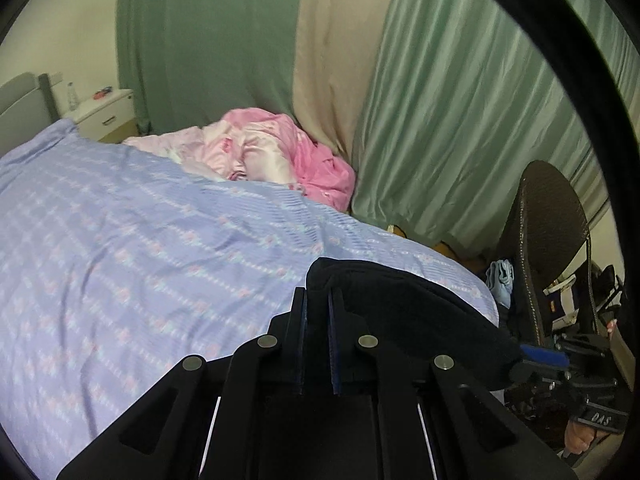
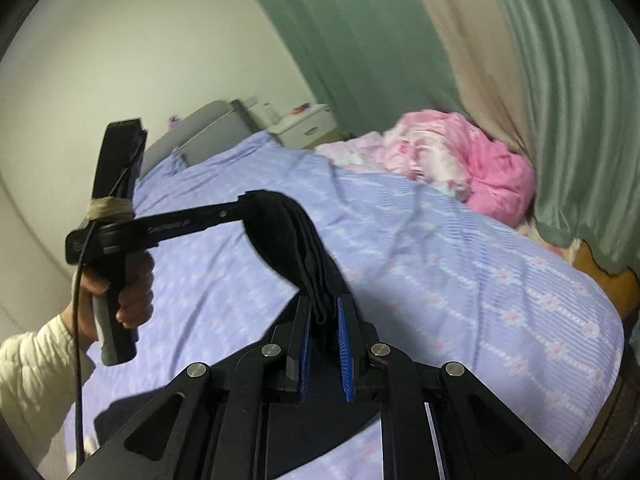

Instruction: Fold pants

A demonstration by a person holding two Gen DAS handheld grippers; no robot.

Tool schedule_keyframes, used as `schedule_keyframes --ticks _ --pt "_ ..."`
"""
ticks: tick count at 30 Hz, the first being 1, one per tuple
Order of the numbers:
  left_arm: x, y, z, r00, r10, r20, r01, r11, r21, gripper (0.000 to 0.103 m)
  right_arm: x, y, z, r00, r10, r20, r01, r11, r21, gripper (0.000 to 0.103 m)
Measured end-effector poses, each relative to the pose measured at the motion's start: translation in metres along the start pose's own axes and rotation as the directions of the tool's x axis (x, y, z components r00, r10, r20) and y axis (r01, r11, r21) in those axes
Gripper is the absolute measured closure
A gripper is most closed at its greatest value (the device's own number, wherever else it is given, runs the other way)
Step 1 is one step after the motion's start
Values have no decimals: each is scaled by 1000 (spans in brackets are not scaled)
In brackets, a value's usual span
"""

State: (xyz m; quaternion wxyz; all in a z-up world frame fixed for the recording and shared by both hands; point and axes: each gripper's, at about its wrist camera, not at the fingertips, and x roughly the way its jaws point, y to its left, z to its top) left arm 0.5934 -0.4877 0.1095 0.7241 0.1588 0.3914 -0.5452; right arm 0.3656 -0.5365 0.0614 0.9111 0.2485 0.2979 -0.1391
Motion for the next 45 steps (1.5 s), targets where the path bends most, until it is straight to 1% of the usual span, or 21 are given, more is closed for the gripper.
schedule_keyframes --ticks 4,9,13,17,18,21,24,25,27,29,32,35,37,38,40,41,42,43,44,45 --pt "-48 23 -39 999 29 33 -27 999 -47 93 -6 48 -26 999 42 -32 -43 998 -46 89" --pt "-97 47 -86 996 59 73 -51 992 -114 95 -13 106 -62 990 104 -91 -112 990 -86 89" --pt "-128 68 -129 993 84 82 -69 983 -172 95 -9 148 -91 977 148 -152 -167 979 -117 89" --pt "-145 84 -170 991 108 74 -88 969 -231 95 -1 184 -121 962 176 -210 -212 964 -162 89" --pt "-149 91 -180 991 116 68 -96 965 -245 95 4 193 -132 955 186 -232 -227 960 -166 89" --pt "-148 104 -217 991 132 31 -118 952 -284 95 17 208 -154 939 189 -287 -246 953 -176 89" --pt "-132 121 -255 989 139 -49 -147 935 -322 95 38 218 -181 924 161 -348 -240 950 -199 89" --pt "-122 128 -272 986 138 -91 -161 927 -340 95 45 220 -187 920 154 -361 -238 950 -203 89" --pt "-105 131 -295 978 149 -145 -192 912 -361 94 62 219 -206 903 134 -409 -235 950 -207 89" --pt "-96 135 -314 972 152 -178 -211 899 -383 94 75 222 -224 889 112 -445 -228 949 -217 89" --pt "-91 134 -334 962 185 -203 -252 887 -387 89 90 228 -248 873 73 -483 -220 941 -256 89" --pt "-92 130 -348 945 229 -233 -302 882 -361 77 96 236 -262 864 48 -500 -211 938 -275 89" --pt "-95 128 -351 933 262 -247 -338 873 -351 63 101 238 -267 858 36 -513 -205 939 -277 87" --pt "-104 134 -355 927 278 -251 -354 868 -348 58 103 239 -271 852 36 -523 -208 939 -274 85" --pt "-116 135 -358 923 298 -244 -372 855 -361 50 107 240 -277 831 44 -555 -226 938 -263 81" --pt "-120 135 -361 924 298 -241 -371 851 -372 49 109 242 -282 806 59 -589 -250 936 -249 78" --pt "-126 136 -362 926 293 -237 -367 848 -383 48 111 244 -285 785 67 -616 -266 934 -237 69" --pt "-129 135 -363 929 287 -233 -359 847 -391 48 107 246 -289 769 76 -635 -280 933 -228 66" --pt "-133 134 -364 933 279 -227 -350 850 -393 48 102 248 -293 760 90 -644 -301 926 -226 66" --pt "-133 130 -362 938 270 -220 -338 854 -396 48 97 249 -292 762 92 -641 -310 921 -236 66"
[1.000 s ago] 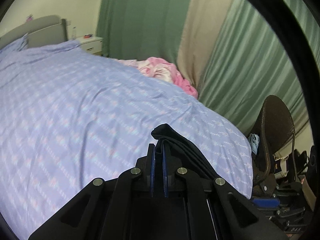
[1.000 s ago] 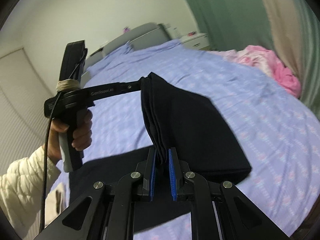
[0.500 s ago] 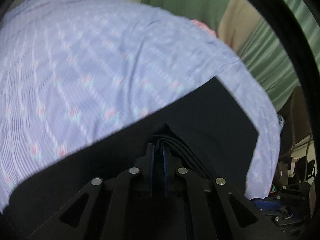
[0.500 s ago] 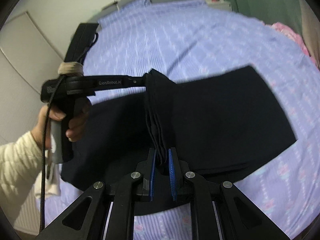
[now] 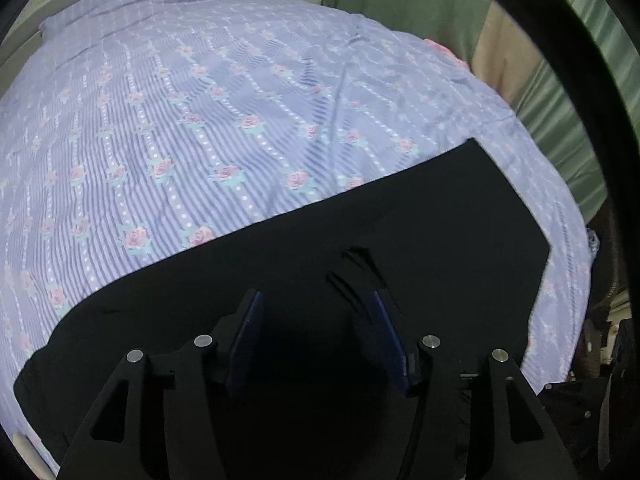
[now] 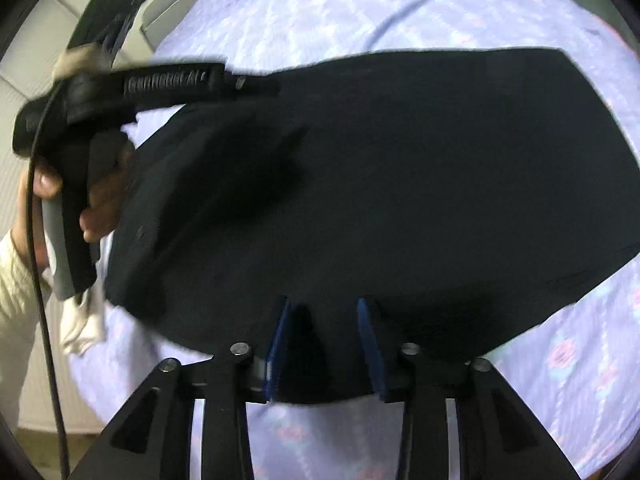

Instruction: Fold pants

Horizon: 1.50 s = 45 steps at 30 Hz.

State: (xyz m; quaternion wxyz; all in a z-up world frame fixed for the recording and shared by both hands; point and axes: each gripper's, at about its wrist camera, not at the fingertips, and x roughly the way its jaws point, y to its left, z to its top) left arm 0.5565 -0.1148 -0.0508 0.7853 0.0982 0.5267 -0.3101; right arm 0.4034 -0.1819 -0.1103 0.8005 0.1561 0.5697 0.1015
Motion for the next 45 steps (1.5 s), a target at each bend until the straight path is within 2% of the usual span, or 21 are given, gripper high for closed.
schedule_keyframes --ticks 3,5,7,11,14,17,18,19,21,24,26,30,33,34,35,37,41,45 --pt "-1 -10 -1 997 -83 8 83 996 -36 46 -26 -3 -2 996 -38 80 39 999 -6 65" --pt "6 -15 -1 993 -121 8 121 990 -74 46 -44 -20 3 985 -93 148 87 995 44 54" --pt "17 -19 -3 990 -139 15 139 982 -124 46 -53 -38 9 974 -128 185 112 989 94 51" --pt "39 -17 -7 989 -150 9 148 964 -221 46 -52 -76 27 967 -186 175 161 976 149 51" --pt "56 -12 -7 992 -127 4 122 947 -296 46 -49 -93 36 964 -198 175 169 971 168 51" --pt "65 -2 -9 990 -139 14 134 920 -368 49 -45 -102 41 965 -195 176 166 972 165 51" --pt "66 -3 -7 991 -134 16 130 916 -379 61 -39 -101 43 967 -190 172 163 973 161 51" --pt "66 -3 -5 993 -117 10 111 917 -382 78 -36 -102 44 970 -179 165 154 976 154 51" --pt "63 -7 0 996 -86 12 85 927 -366 92 -31 -100 44 974 -172 150 151 979 140 51" --pt "39 -21 8 996 -36 86 60 953 -296 94 -27 -97 46 981 -144 130 128 984 122 51" --pt "28 -24 13 992 18 121 16 961 -277 95 -22 -95 47 985 -122 122 109 988 110 51" --pt "38 -10 13 995 54 81 -21 932 -362 94 -10 -91 42 992 -87 91 78 992 98 51" --pt "48 -7 6 993 116 16 -101 922 -375 94 -2 -87 43 996 -68 62 64 995 75 51" --pt "46 -8 3 990 142 6 -130 920 -371 91 -1 -86 44 996 -66 57 62 996 64 51" --pt "42 -9 1 989 150 17 -133 919 -371 86 -1 -85 44 996 -62 57 59 997 54 51" --pt "28 -10 -6 988 152 41 -126 922 -367 60 -4 -84 43 997 -57 61 54 997 51 51" --pt "-4 -13 -21 969 233 83 -191 917 -349 57 -13 -83 41 997 -37 65 32 997 73 51" --pt "-42 -14 -47 956 268 122 -202 899 -388 51 -30 -77 39 996 -18 89 11 997 75 51"
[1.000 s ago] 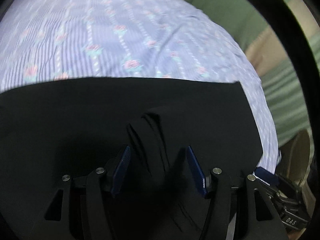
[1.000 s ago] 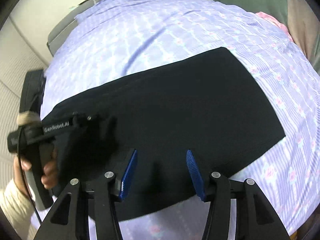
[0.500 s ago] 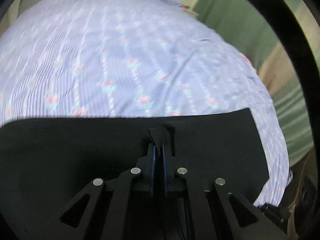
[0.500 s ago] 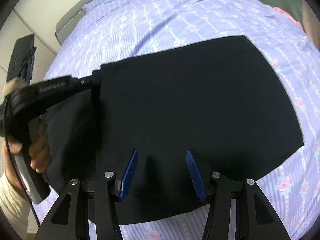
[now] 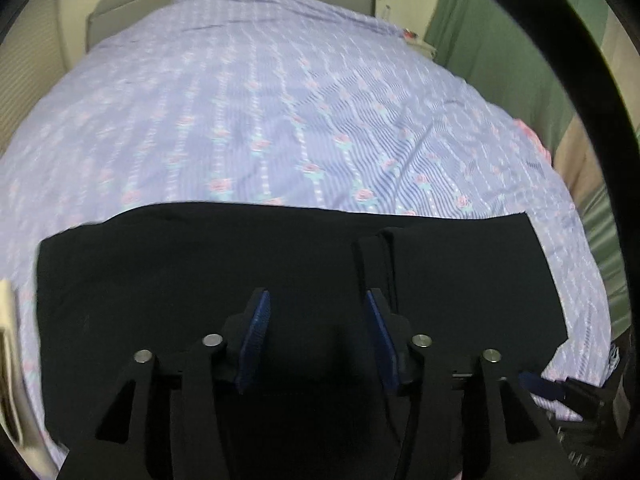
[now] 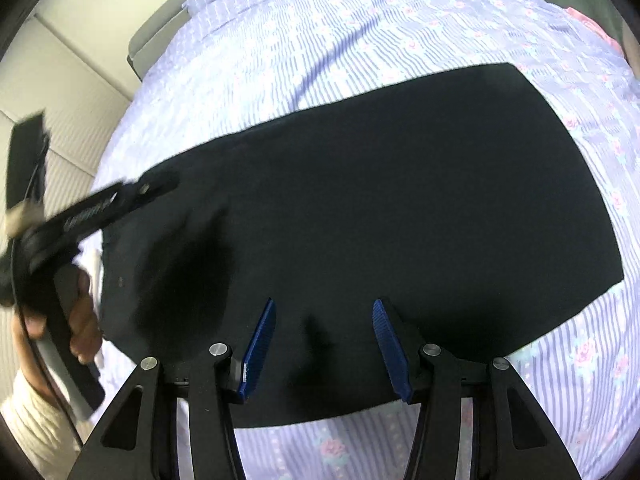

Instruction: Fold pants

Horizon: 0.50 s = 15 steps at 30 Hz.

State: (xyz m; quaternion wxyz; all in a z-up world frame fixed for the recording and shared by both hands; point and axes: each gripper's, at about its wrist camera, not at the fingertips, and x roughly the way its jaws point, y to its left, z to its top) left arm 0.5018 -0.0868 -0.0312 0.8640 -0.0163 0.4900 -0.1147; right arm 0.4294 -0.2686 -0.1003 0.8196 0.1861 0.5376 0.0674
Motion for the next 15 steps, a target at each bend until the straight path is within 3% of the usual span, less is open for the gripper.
schedule_keyframes --ticks 5,8,15 --pt "-47 27 -32 998 10 57 -6 997 -71 44 -18 28 0 999 6 40 -5 999 -46 50" --pt "-66 38 -47 996 32 78 -23 994 -106 42 -23 52 -1 998 11 55 -6 996 -89 39" --pt "-88 76 -78 995 70 64 -59 985 -165 41 -18 112 -6 998 21 60 -7 976 -217 39"
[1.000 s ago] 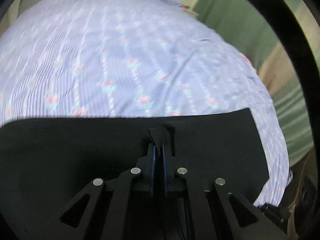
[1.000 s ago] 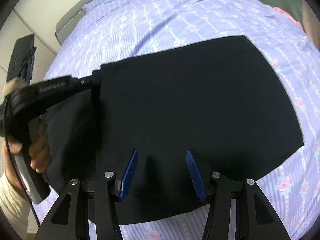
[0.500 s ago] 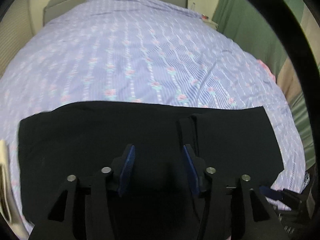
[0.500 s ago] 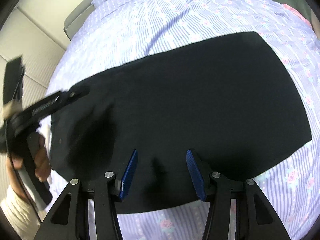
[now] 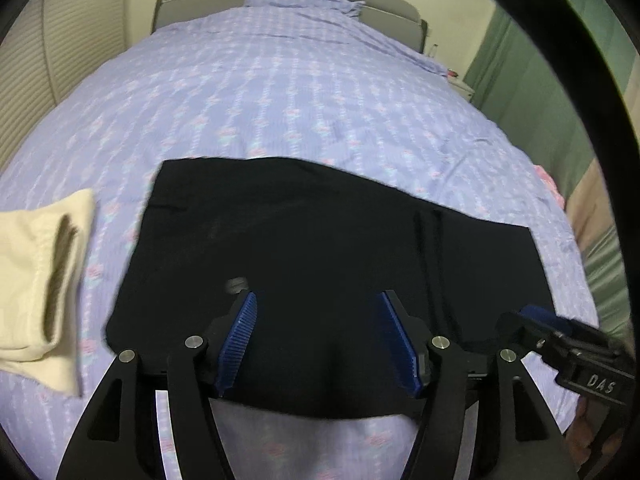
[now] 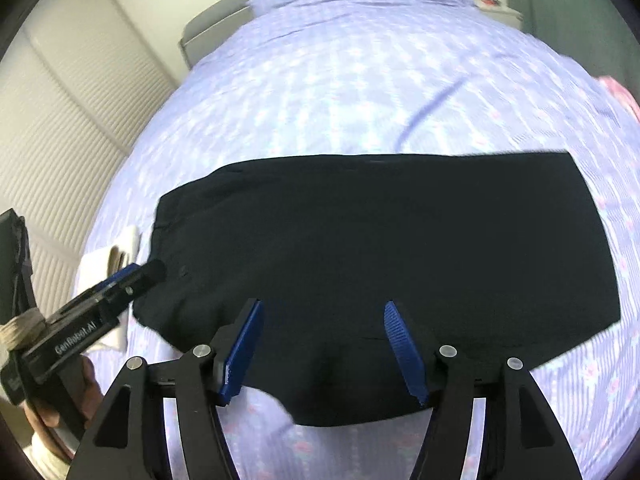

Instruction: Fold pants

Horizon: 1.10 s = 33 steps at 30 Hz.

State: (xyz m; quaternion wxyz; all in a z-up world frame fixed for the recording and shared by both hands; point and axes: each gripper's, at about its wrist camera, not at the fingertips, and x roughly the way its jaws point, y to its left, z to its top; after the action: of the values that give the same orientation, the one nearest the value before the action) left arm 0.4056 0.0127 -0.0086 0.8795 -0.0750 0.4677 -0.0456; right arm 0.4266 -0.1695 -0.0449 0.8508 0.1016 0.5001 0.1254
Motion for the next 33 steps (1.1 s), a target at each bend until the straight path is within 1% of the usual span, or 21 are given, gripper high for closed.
schedule_keyframes --ticks 3,4,5,7,10,12,14,16,18,21,24,26,28,29,31,33 --pt "-2 21 -5 1000 12 -7 -12 999 -35 41 8 30 0 1000 7 -2 -7 999 -33 39" --pt "-4 32 -7 1000 15 -6 -15 998 -54 41 18 50 -1 1000 10 -4 -10 999 -40 39" --pt "-4 35 -8 1000 18 -6 -18 998 -64 40 20 59 -2 1000 13 -7 -13 999 -48 39" --pt "-5 54 -13 1000 26 -13 -27 995 -98 40 26 77 -5 1000 15 -17 -16 997 -70 39" --pt "-1 78 -22 999 21 -33 -25 988 -153 40 23 82 -16 1000 3 -30 -6 995 -104 39" --pt "2 92 -29 999 19 -44 -26 983 -180 40 34 98 -16 999 -15 -37 10 991 -131 39" --pt "2 112 -39 999 11 -48 -22 974 -225 40 42 109 -16 998 -25 -50 17 988 -156 39" --pt "6 123 -46 998 1 -55 -16 963 -270 40 48 117 -18 997 -34 -66 22 984 -179 39" --pt "8 134 -54 998 -17 -59 -4 944 -330 40 57 125 -19 996 -44 -79 28 980 -197 39" --pt "16 143 -66 998 -52 -46 27 900 -435 40 70 136 -20 993 -55 -102 32 976 -214 39" --pt "23 149 -76 998 -64 -28 40 850 -526 40 79 147 -20 992 -64 -112 36 971 -237 39" --pt "30 153 -78 997 -64 -30 34 814 -580 40 85 153 -20 991 -72 -115 40 964 -262 39" --pt "39 152 -80 996 -89 -19 57 772 -632 40 90 156 -20 990 -83 -114 49 960 -274 39" --pt "44 154 -82 995 -99 -15 65 755 -653 40 92 157 -19 990 -86 -116 52 960 -276 39" --pt "54 156 -86 994 -112 -10 75 731 -678 40 97 157 -16 988 -91 -121 56 962 -266 39" --pt "62 160 -83 993 -121 -2 86 714 -695 40 99 157 -13 989 -92 -120 59 965 -255 39"
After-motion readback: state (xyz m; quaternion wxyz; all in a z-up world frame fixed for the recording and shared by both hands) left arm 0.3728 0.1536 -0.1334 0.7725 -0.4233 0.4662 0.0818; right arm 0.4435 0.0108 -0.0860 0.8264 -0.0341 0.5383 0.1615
